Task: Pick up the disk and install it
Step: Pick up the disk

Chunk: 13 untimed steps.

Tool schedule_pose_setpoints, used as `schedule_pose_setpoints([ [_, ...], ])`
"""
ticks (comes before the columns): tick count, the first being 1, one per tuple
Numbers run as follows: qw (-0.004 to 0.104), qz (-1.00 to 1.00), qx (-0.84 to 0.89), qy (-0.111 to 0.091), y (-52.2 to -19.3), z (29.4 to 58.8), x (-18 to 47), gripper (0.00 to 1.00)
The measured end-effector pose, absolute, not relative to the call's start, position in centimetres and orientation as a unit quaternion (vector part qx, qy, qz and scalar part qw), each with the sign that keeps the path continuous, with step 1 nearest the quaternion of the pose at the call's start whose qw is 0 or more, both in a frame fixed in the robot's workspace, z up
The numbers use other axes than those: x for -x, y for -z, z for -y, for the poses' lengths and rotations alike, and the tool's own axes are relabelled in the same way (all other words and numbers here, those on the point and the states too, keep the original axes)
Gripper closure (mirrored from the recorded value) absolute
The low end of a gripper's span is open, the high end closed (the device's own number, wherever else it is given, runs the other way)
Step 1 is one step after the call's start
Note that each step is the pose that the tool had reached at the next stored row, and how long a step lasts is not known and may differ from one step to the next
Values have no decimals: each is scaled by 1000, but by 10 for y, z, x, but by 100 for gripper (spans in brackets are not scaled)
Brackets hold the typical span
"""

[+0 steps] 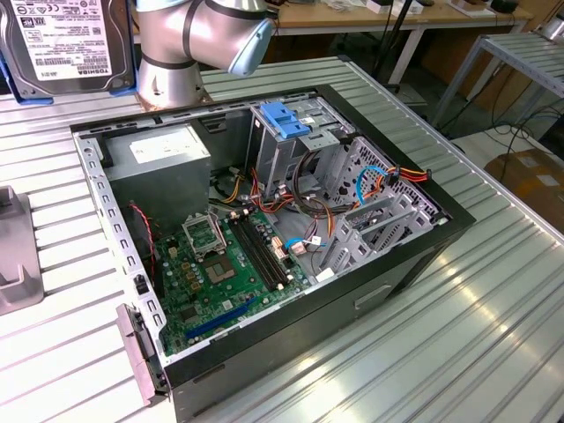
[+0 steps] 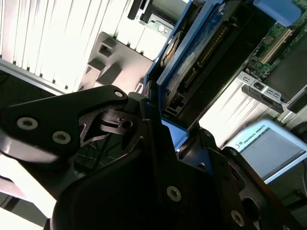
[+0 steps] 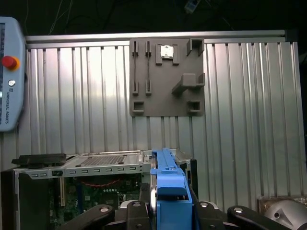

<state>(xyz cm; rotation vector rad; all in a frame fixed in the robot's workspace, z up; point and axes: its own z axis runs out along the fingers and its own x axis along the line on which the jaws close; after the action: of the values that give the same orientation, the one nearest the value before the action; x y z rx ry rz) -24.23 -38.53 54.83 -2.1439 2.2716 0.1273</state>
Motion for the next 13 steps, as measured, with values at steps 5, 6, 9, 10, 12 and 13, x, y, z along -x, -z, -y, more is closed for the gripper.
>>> schedule_pose_setpoints([
  [5, 8, -727, 686, -41, -548, 387, 240, 63],
  [6, 8, -727, 686, -41, -548, 387, 240, 63],
  [9, 8, -727, 686, -41, -548, 387, 238, 63],
  [10, 8, -727, 686, -41, -548, 388, 238, 63],
  [12, 8, -727, 686, -41, -548, 388, 237, 63],
  [13, 8, -727, 686, -41, -548, 388, 237, 63],
])
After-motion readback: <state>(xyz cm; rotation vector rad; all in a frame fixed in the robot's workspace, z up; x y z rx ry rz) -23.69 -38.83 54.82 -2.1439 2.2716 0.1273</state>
